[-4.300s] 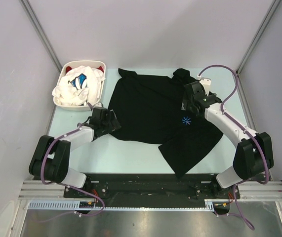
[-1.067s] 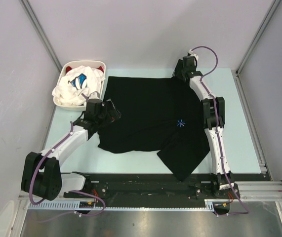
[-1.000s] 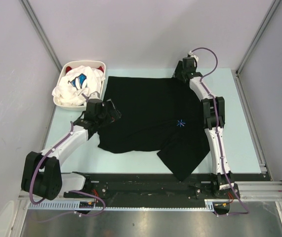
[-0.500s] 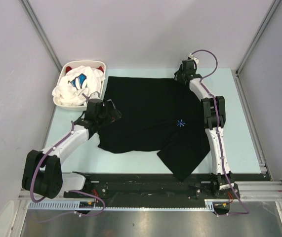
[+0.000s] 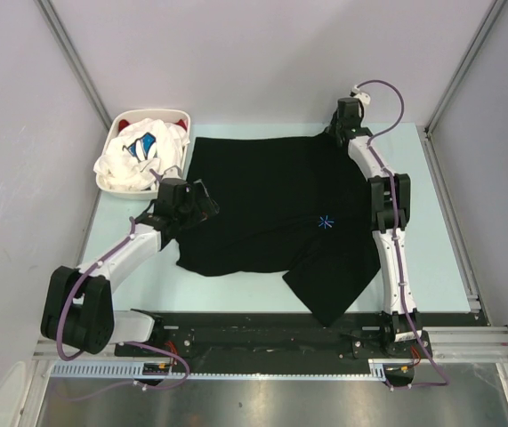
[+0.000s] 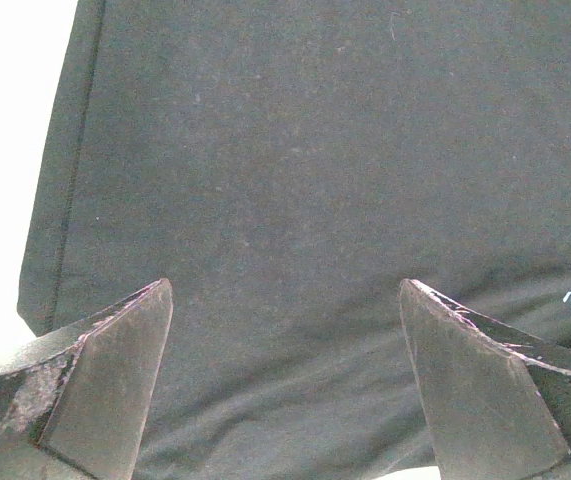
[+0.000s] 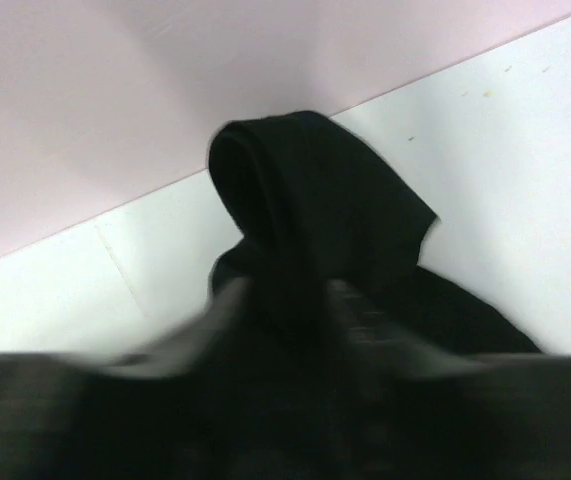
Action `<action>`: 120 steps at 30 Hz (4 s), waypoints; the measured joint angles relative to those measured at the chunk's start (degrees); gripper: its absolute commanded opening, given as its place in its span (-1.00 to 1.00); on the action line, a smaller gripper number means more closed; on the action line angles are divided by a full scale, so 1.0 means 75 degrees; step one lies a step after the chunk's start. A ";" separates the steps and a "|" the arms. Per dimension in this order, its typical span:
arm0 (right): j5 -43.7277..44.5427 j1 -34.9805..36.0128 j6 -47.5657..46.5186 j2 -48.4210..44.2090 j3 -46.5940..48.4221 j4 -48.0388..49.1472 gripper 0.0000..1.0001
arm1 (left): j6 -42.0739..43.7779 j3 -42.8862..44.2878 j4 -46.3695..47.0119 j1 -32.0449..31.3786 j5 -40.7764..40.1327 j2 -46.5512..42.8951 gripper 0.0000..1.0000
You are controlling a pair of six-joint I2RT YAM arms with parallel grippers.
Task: Fold and stack the t-shirts
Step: Flatten the tshirt out
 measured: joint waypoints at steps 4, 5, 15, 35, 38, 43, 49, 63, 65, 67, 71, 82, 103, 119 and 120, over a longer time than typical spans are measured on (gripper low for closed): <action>-0.0029 -0.0102 -0.0012 0.0015 0.0035 0.0119 0.99 | 0.0006 0.0000 0.0000 0.0000 0.0000 0.0026 0.99; -0.0105 -0.0128 0.0012 0.0050 0.0149 0.0152 0.99 | 0.0009 0.0000 0.0003 0.0000 0.0000 0.0026 0.99; -0.0023 -0.0297 -0.0306 -0.0874 -0.1903 0.1530 0.99 | 0.0009 0.0000 0.0023 0.0000 0.0035 0.0029 1.00; 0.0877 -0.0306 -0.1524 -0.1947 -0.2162 -0.1110 0.62 | -0.0015 -0.0015 0.0248 0.0000 0.0414 -0.0099 0.99; 0.0924 -0.0271 -0.1731 -0.1786 -0.2087 -0.1341 0.50 | -0.0015 -0.0020 0.0291 0.0000 0.0455 -0.0102 0.99; 0.0898 -0.0204 -0.1958 -0.1518 -0.1923 -0.1728 0.40 | -0.0017 -0.0035 0.0335 0.0000 0.0595 -0.0102 0.99; 0.0866 -0.0032 -0.2171 -0.1378 -0.1731 -0.1970 0.40 | -0.0017 -0.0038 0.0338 0.0000 0.0627 -0.0102 1.00; 0.1093 0.0143 -0.2401 -0.0577 -0.0676 -0.2025 -0.01 | -0.0015 -0.0038 0.0335 0.0000 0.0627 -0.0102 0.99; 0.1113 0.0134 -0.2404 -0.0446 -0.0510 -0.2031 -0.06 | -0.0015 -0.0038 0.0338 0.0000 0.0627 -0.0102 1.00; 0.1134 0.0119 -0.2419 -0.0379 -0.0391 -0.2055 -0.15 | -0.0015 -0.0038 0.0335 0.0000 0.0624 -0.0102 1.00; 0.1157 0.0055 -0.2460 -0.0321 -0.0163 -0.2049 -0.39 | -0.0012 -0.0038 0.0335 0.0000 0.0621 -0.0102 1.00; 0.1107 -0.0128 -0.2349 -0.0268 -0.0050 -0.2049 -0.23 | -0.0009 -0.0038 0.0335 0.0000 0.0618 -0.0102 0.99; 0.1294 0.0187 -0.2538 -0.0842 -0.1562 -0.1335 -0.20 | -0.0009 -0.0064 0.0332 0.0000 0.0621 -0.0102 1.00; 0.1419 0.0478 -0.2774 -0.1093 -0.1582 -0.1087 -0.16 | -0.0009 -0.0076 0.0335 0.0000 0.0621 -0.0102 0.99; 0.1422 0.0475 -0.2774 -0.1070 -0.1492 -0.1090 -0.17 | -0.0009 -0.0076 0.0335 0.0000 0.0621 -0.0102 1.00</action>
